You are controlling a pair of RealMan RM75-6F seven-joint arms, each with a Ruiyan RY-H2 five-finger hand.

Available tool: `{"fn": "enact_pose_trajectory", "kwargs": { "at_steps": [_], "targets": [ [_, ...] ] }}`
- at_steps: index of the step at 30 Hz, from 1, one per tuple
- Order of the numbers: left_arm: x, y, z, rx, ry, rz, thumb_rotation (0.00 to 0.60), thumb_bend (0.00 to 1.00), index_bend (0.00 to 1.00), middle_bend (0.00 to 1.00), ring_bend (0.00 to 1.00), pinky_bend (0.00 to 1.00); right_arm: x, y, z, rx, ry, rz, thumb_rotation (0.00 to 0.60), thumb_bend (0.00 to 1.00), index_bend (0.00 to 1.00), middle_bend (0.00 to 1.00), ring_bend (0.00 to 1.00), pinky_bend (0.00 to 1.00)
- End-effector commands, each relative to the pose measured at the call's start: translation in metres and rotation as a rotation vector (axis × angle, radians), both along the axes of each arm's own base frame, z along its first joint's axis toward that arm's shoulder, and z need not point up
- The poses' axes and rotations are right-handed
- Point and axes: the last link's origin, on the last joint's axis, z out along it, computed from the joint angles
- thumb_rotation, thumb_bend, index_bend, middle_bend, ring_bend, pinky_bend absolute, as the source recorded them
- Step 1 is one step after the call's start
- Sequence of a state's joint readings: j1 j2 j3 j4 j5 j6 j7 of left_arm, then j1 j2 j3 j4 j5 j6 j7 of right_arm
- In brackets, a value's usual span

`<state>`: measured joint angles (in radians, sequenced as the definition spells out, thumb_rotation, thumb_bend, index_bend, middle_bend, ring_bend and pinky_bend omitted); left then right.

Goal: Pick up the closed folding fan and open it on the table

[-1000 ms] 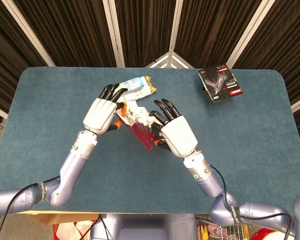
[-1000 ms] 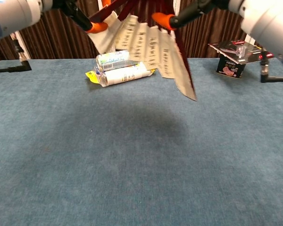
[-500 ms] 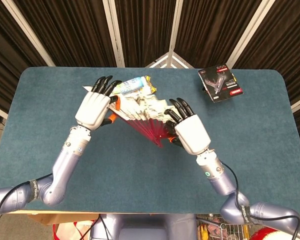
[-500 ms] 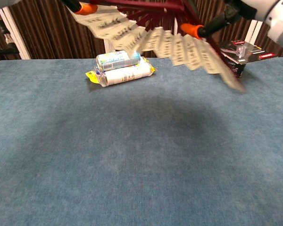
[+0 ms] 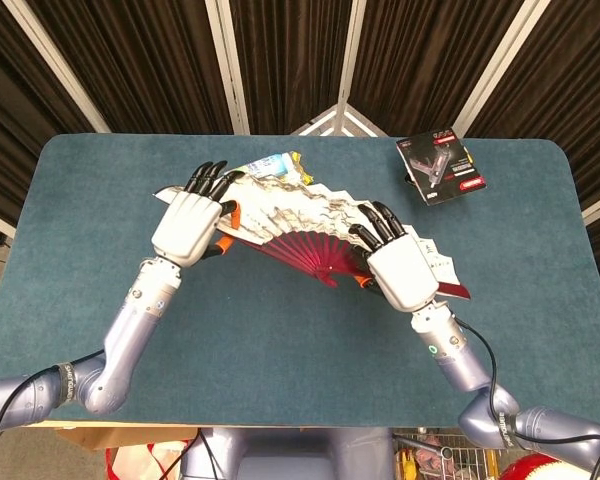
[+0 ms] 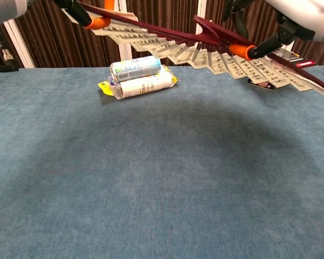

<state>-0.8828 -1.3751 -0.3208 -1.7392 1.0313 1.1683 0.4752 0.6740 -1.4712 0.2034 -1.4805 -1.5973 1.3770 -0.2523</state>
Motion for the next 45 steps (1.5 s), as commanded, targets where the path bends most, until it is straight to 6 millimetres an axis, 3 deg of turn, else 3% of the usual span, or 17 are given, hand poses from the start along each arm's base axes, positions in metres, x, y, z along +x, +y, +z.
{"fn": "enact_pose_trajectory", "kwargs": {
  "at_steps": [1, 29, 38, 40, 45],
  "targets": [
    [-0.003, -0.002, -0.005, -0.009, 0.006, 0.002, 0.6, 0.63, 0.68, 0.12, 0.0, 0.0, -0.003, 0.001, -0.002, -0.003, 0.023, 0.004, 0.6, 0.76, 0.82, 0.38, 0.15, 0.16],
    [-0.024, -0.012, -0.035, -0.047, 0.023, 0.025, 0.6, 0.62, 0.6, 0.1, 0.0, 0.0, -0.028, 0.009, -0.021, -0.006, 0.107, 0.001, 0.6, 0.76, 0.82, 0.38, 0.15, 0.16],
    [-0.03, -0.016, -0.035, -0.056, 0.03, 0.034, 0.6, 0.54, 0.55, 0.09, 0.0, 0.0, -0.031, 0.013, -0.025, 0.001, 0.122, -0.008, 0.6, 0.76, 0.82, 0.38, 0.15, 0.16],
    [-0.03, -0.016, -0.034, -0.056, 0.033, 0.032, 0.6, 0.49, 0.52, 0.07, 0.0, 0.0, -0.031, 0.013, -0.025, 0.003, 0.128, -0.01, 0.6, 0.76, 0.77, 0.38, 0.15, 0.16],
    [-0.029, -0.017, -0.031, -0.058, 0.037, 0.028, 0.6, 0.36, 0.43, 0.04, 0.0, 0.0, -0.028, 0.014, -0.023, -0.001, 0.145, -0.015, 0.6, 0.76, 0.43, 0.29, 0.08, 0.12]
  ]
}}
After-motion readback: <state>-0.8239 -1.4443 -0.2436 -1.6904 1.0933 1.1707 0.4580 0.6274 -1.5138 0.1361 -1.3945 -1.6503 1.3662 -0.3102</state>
